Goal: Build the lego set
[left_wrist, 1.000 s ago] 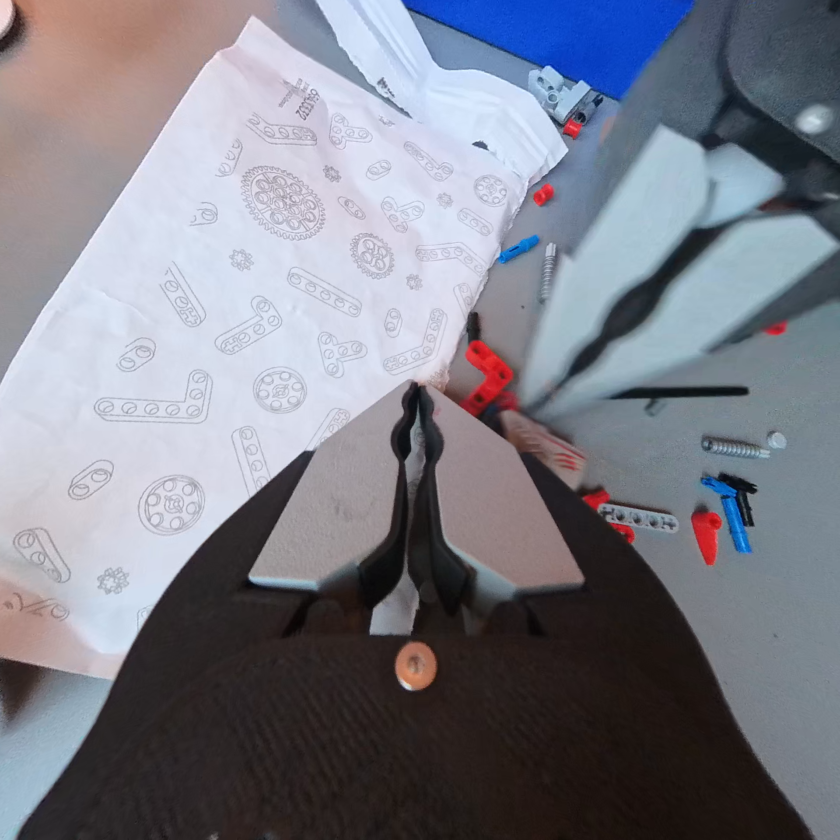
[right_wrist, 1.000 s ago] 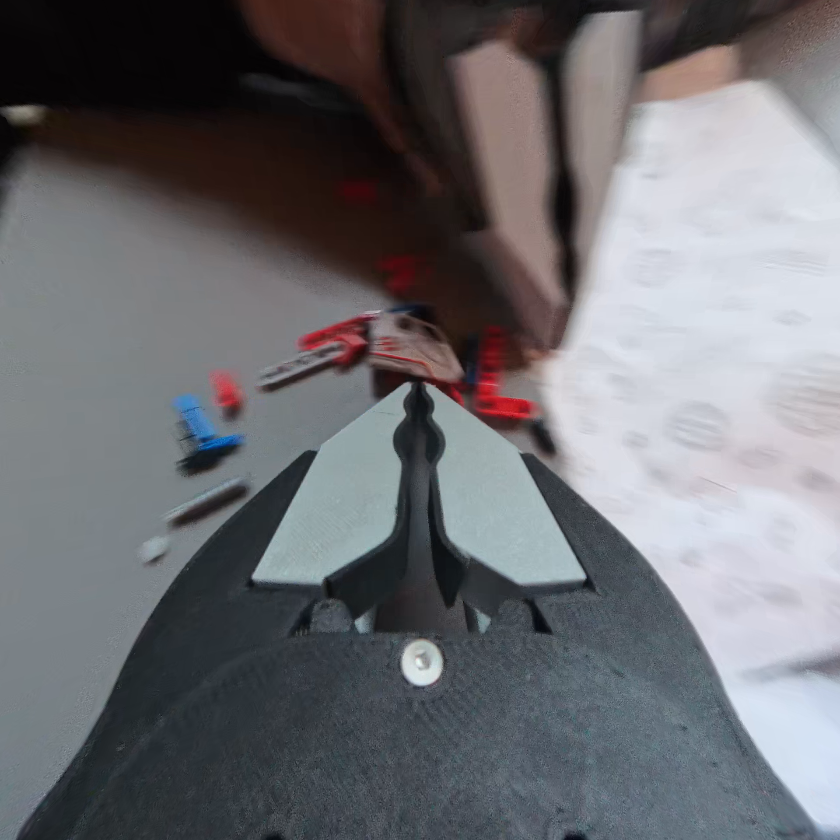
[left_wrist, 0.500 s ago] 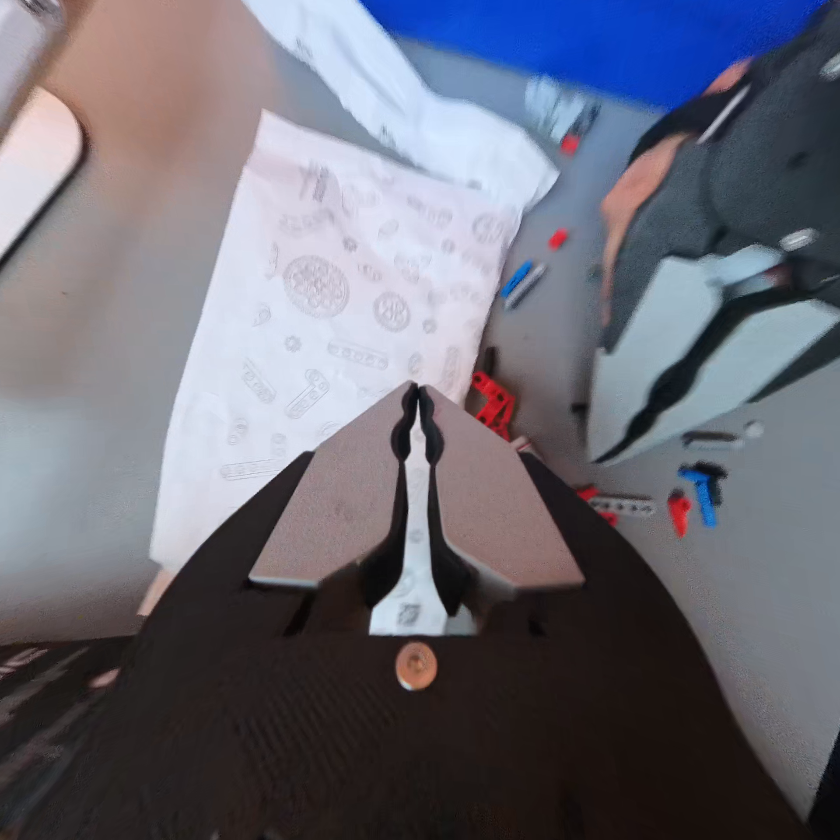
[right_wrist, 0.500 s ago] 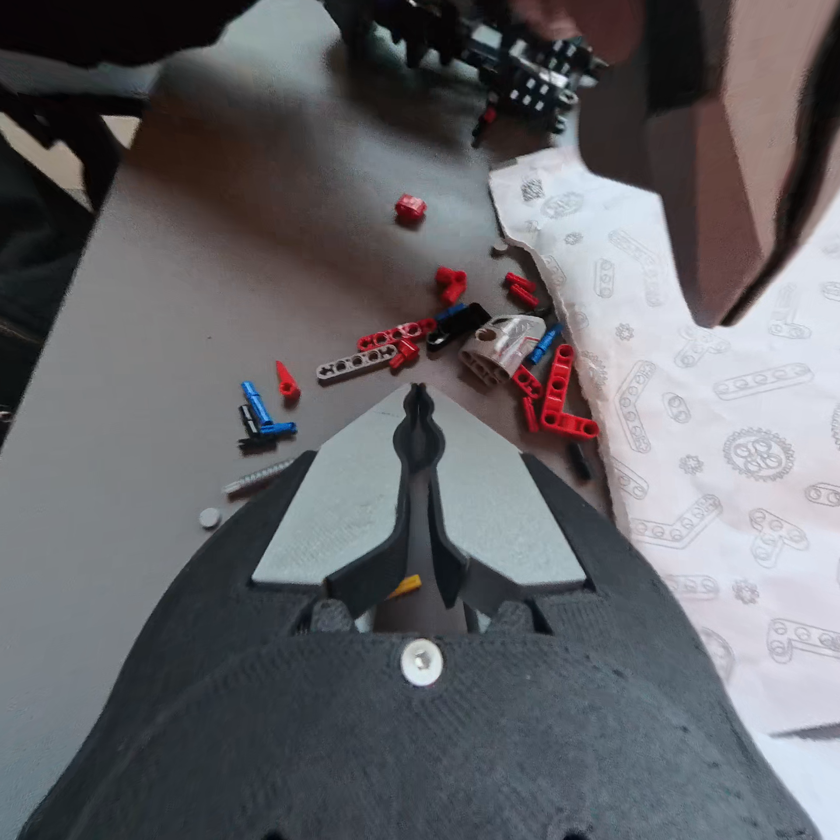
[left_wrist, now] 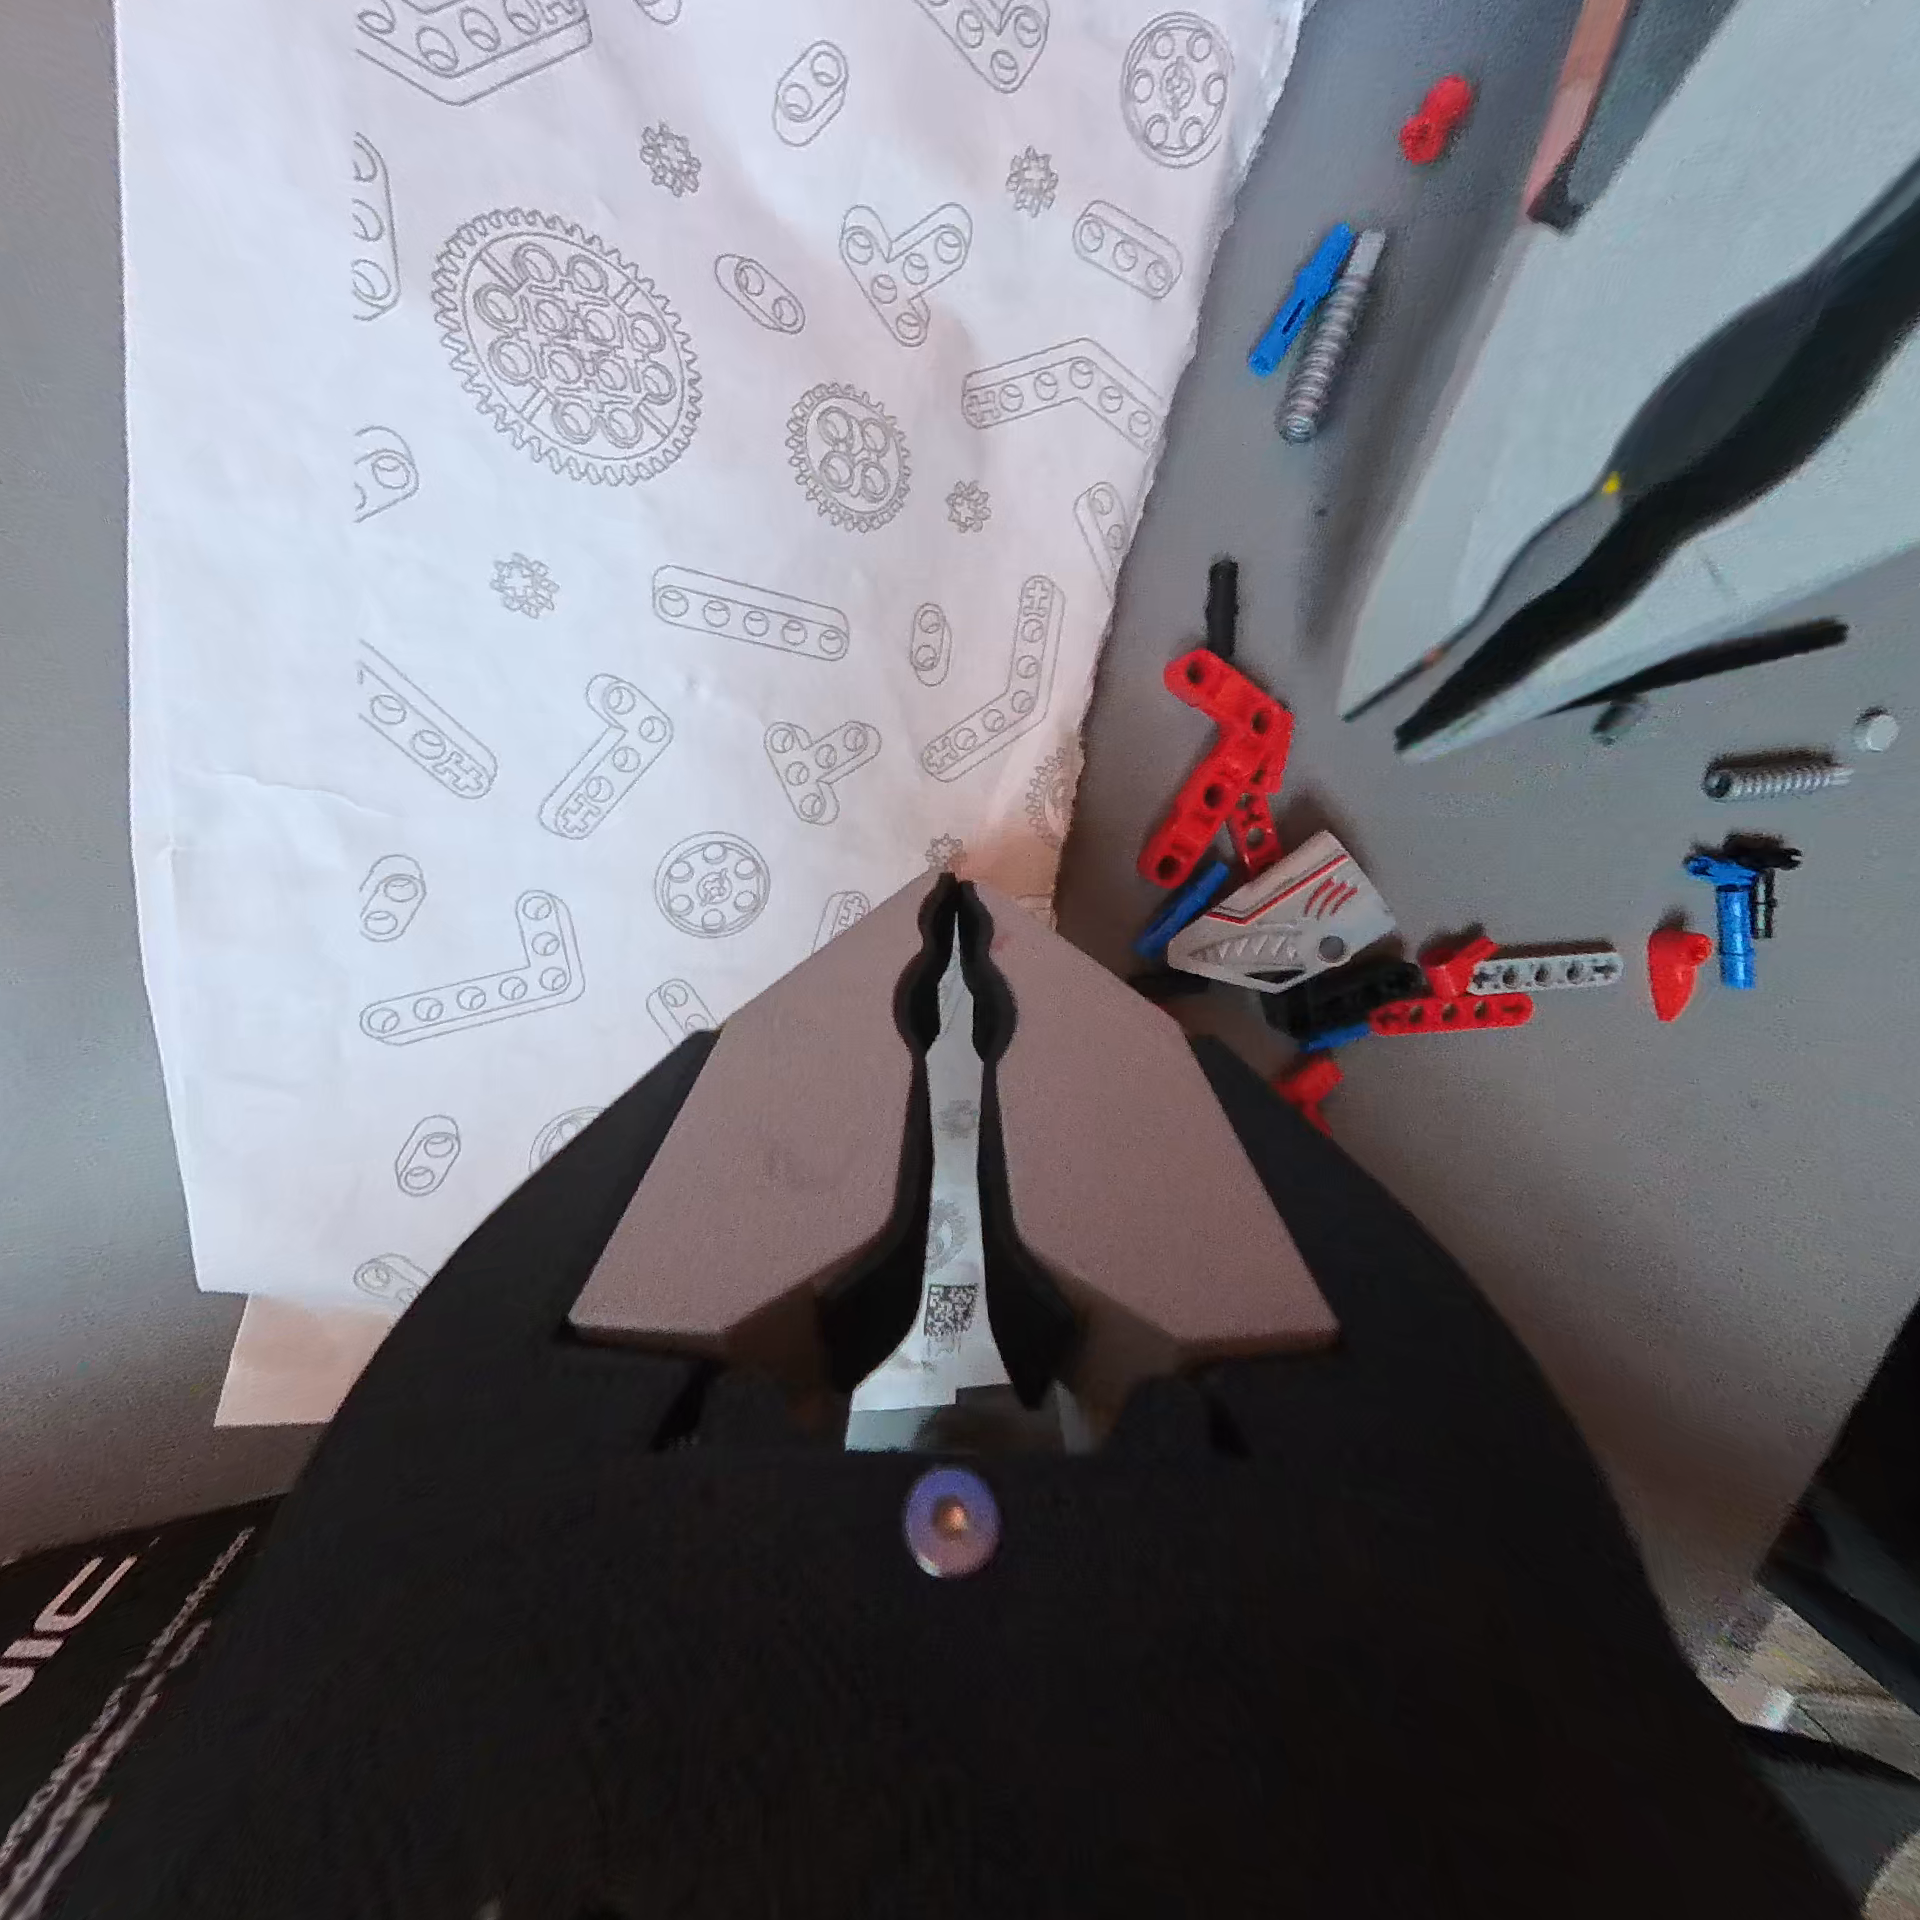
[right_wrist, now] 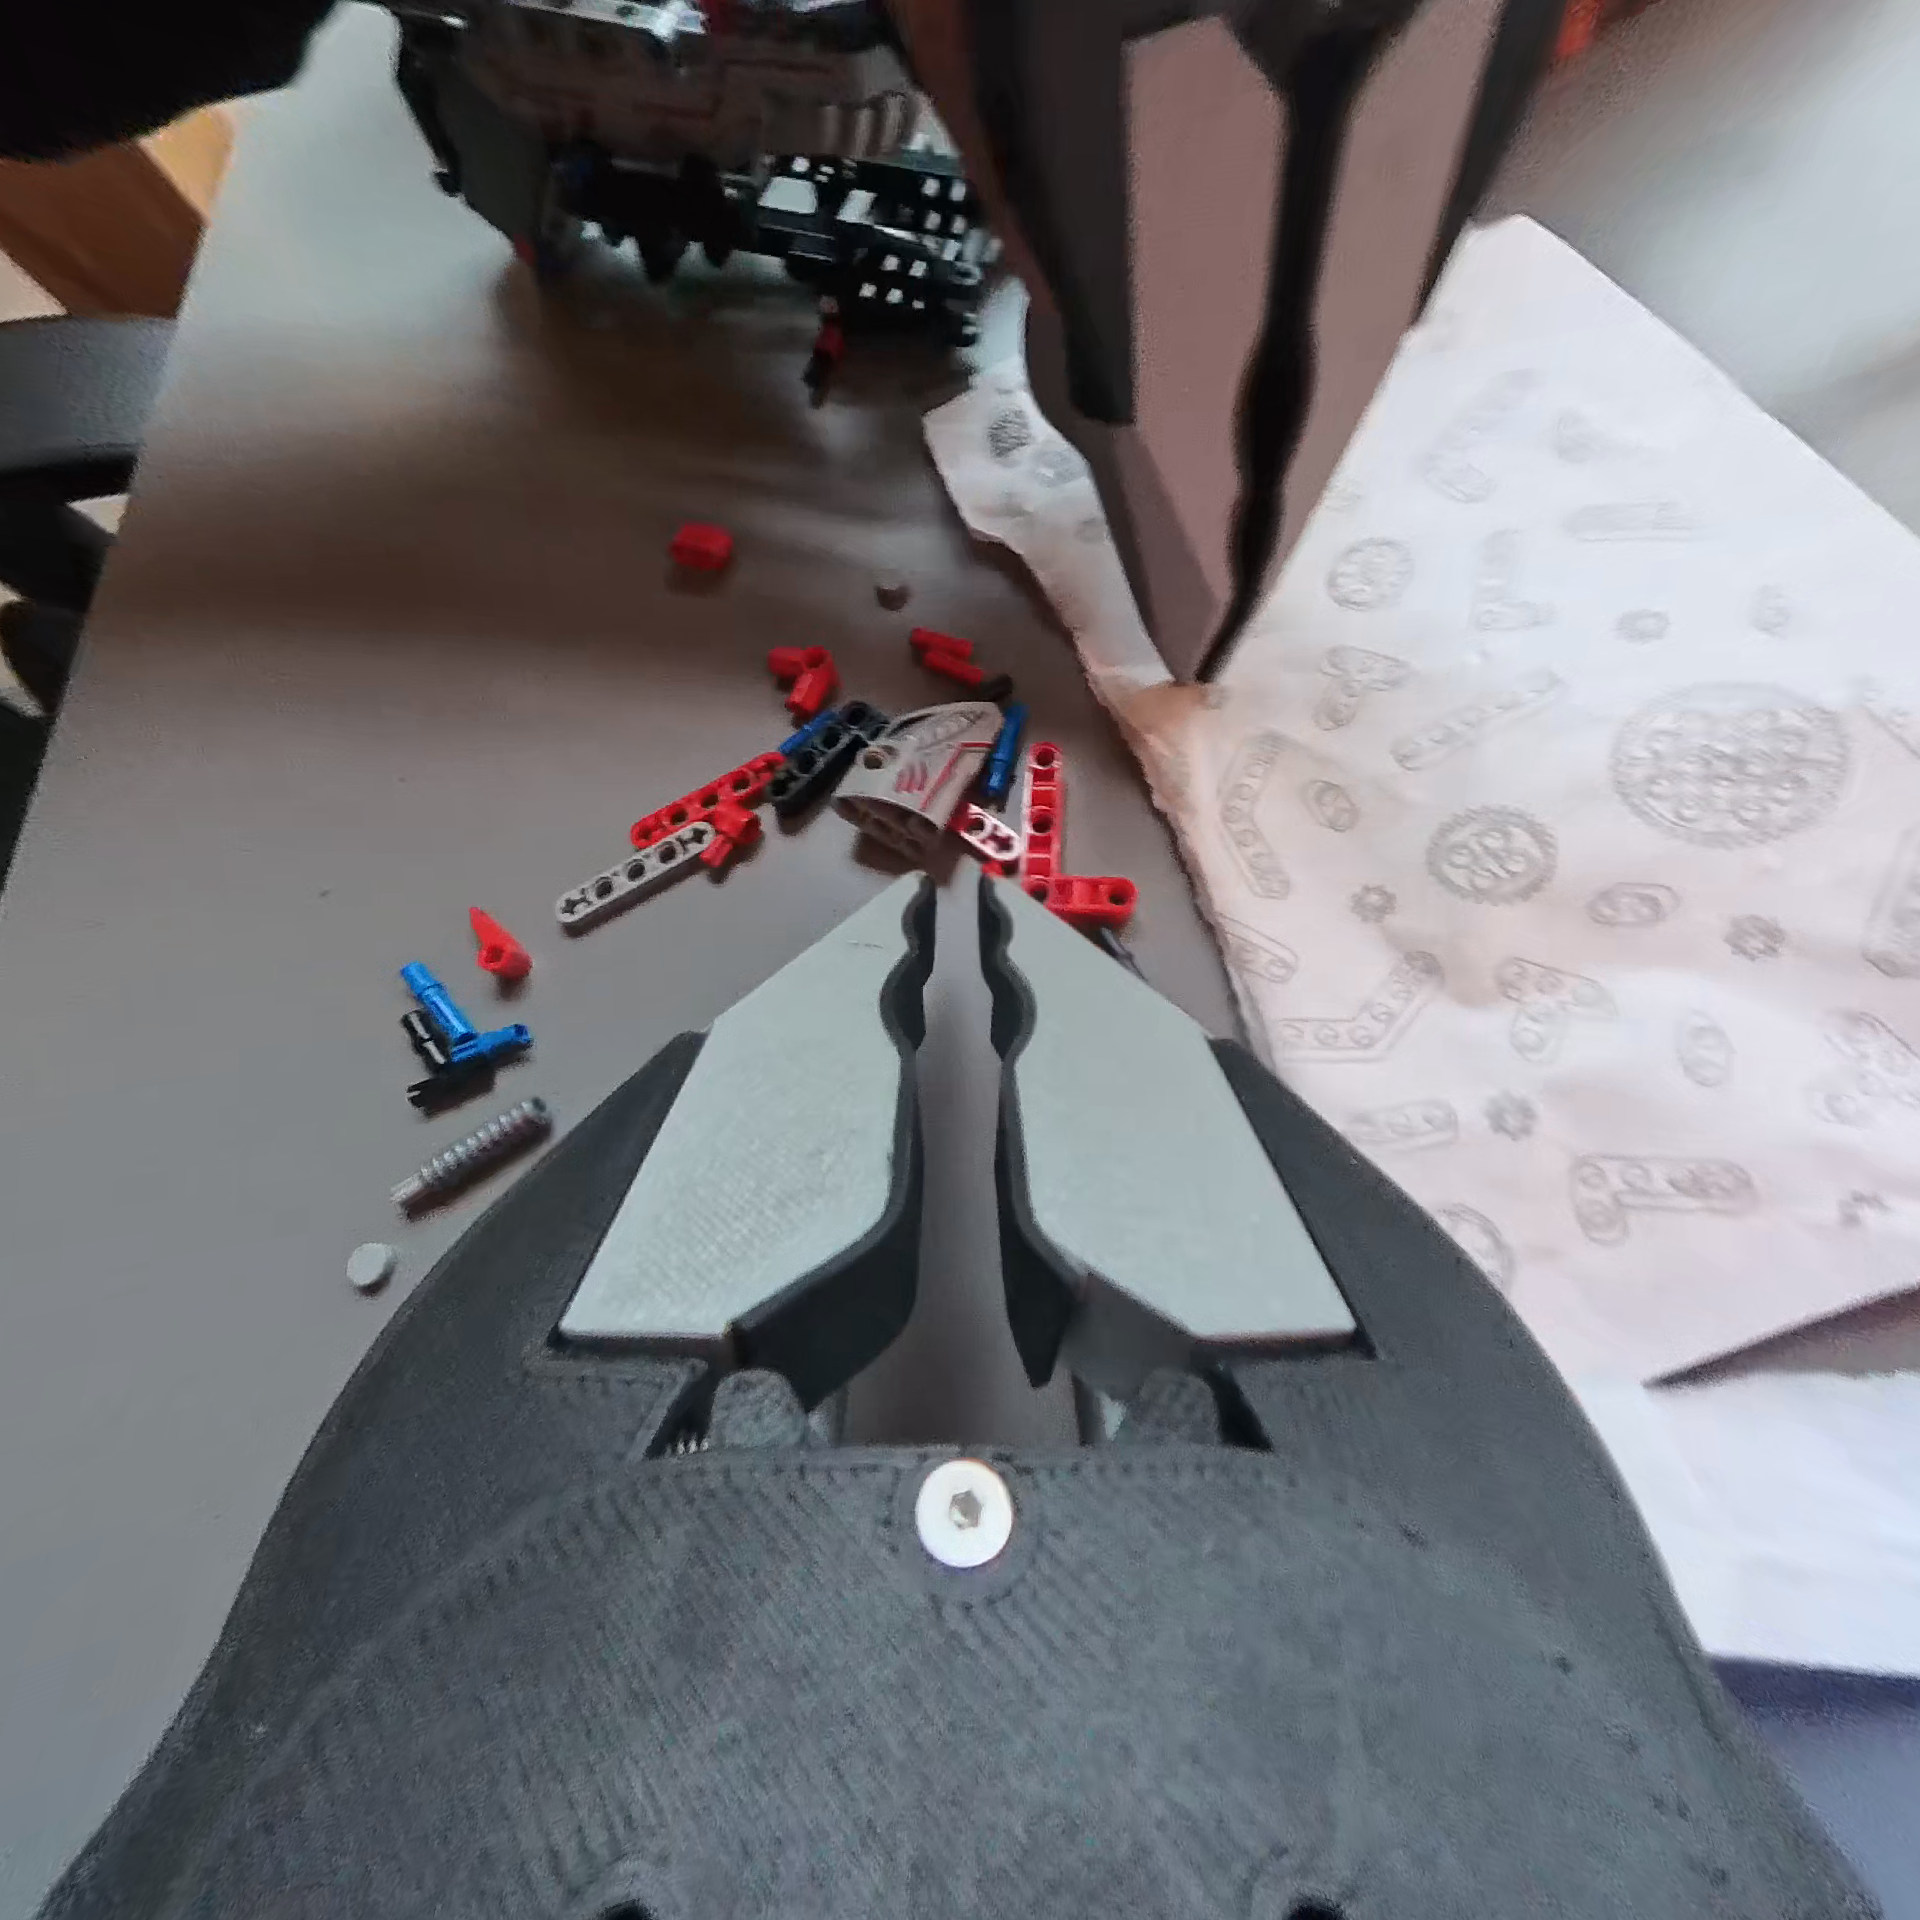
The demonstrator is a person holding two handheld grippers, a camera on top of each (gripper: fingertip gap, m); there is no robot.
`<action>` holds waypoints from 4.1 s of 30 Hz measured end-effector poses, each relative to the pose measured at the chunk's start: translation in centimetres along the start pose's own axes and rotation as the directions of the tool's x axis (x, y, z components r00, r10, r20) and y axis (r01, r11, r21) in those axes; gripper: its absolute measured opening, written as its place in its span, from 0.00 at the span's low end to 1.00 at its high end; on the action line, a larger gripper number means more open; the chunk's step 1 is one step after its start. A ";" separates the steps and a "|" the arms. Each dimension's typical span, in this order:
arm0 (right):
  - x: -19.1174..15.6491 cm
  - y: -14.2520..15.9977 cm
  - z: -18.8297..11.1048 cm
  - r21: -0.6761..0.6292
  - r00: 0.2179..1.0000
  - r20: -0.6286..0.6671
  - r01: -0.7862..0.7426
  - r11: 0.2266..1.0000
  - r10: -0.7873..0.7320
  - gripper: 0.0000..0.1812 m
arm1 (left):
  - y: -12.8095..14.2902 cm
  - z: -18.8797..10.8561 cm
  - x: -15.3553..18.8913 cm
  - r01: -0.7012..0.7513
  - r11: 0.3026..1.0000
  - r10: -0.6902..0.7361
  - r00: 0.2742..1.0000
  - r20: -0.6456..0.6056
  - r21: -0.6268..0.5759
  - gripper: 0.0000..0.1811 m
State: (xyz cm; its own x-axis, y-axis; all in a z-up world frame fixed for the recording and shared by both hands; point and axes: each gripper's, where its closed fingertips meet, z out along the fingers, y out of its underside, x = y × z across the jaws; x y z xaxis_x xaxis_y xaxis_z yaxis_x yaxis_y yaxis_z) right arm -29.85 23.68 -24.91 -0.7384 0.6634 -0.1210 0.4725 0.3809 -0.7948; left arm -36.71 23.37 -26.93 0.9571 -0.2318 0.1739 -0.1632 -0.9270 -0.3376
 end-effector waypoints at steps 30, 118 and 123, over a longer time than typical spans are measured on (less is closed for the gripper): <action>2.8 -2.4 -4.1 0.153 0.977 -0.211 0.010 0.988 0.022 0.10 | 7.0 -9.4 2.2 -0.015 0.993 0.059 0.922 0.383 -0.116 0.18; 6.9 -1.8 -6.2 0.235 0.888 -0.372 -0.192 0.953 0.271 0.29 | -1.6 -3.0 -6.9 -0.303 0.912 0.406 0.763 0.503 -0.277 0.54; 6.8 -2.0 -6.2 0.242 0.890 -0.366 -0.192 0.951 0.273 0.29 | -1.3 -3.4 -5.9 -0.343 0.910 0.410 0.649 0.640 -0.234 0.47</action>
State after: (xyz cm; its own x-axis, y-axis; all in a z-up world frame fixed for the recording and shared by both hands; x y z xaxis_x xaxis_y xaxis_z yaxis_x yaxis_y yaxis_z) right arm -32.80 31.42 -20.44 -0.3516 0.9300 -0.1070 0.4752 0.0788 -0.8764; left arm -42.94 24.94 -24.40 0.7080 -0.3419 -0.6180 -0.5330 -0.8327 -0.1499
